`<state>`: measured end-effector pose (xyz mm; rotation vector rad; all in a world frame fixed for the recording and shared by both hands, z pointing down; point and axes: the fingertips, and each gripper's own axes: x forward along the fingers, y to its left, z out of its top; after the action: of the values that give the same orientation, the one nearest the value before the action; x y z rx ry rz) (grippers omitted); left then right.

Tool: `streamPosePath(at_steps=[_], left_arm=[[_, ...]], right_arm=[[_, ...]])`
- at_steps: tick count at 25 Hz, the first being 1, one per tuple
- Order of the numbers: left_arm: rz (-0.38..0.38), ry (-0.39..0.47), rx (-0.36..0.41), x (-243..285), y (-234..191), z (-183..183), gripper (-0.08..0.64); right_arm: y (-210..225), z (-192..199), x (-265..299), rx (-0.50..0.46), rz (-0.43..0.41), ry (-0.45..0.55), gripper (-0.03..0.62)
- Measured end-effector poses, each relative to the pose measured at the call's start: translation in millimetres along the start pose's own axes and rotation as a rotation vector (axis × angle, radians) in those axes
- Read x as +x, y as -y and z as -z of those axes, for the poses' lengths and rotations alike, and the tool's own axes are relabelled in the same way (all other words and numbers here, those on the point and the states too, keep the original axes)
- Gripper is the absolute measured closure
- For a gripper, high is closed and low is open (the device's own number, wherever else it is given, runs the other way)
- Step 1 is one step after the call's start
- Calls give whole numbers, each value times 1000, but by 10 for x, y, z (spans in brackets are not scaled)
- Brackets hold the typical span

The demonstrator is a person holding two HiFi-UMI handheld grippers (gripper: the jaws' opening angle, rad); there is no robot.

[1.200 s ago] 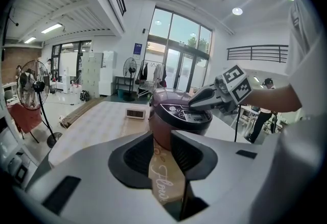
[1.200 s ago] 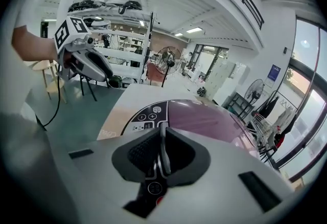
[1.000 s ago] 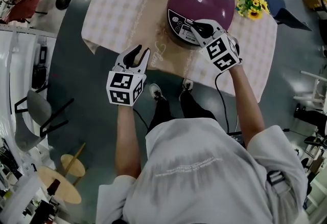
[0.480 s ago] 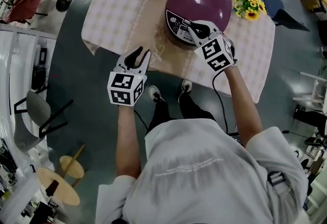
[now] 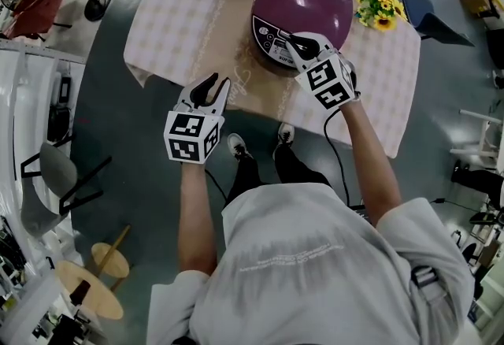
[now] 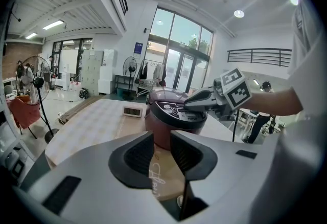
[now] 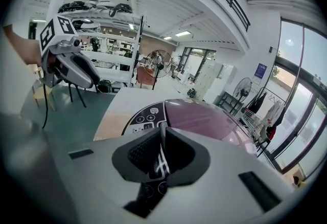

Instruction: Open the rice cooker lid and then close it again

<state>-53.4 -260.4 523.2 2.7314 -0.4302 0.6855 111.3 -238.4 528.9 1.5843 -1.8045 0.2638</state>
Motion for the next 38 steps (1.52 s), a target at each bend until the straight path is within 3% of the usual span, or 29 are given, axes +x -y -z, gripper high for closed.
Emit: streamPosePath(at_steps=[30, 38], left_arm=[[15, 6, 26, -9, -8, -118, 448], [15, 44, 107, -1, -24, -487, 448]], right_arm=[[72, -34, -6, 112, -47, 53, 538], [346, -179, -275, 152, 48, 137, 537]])
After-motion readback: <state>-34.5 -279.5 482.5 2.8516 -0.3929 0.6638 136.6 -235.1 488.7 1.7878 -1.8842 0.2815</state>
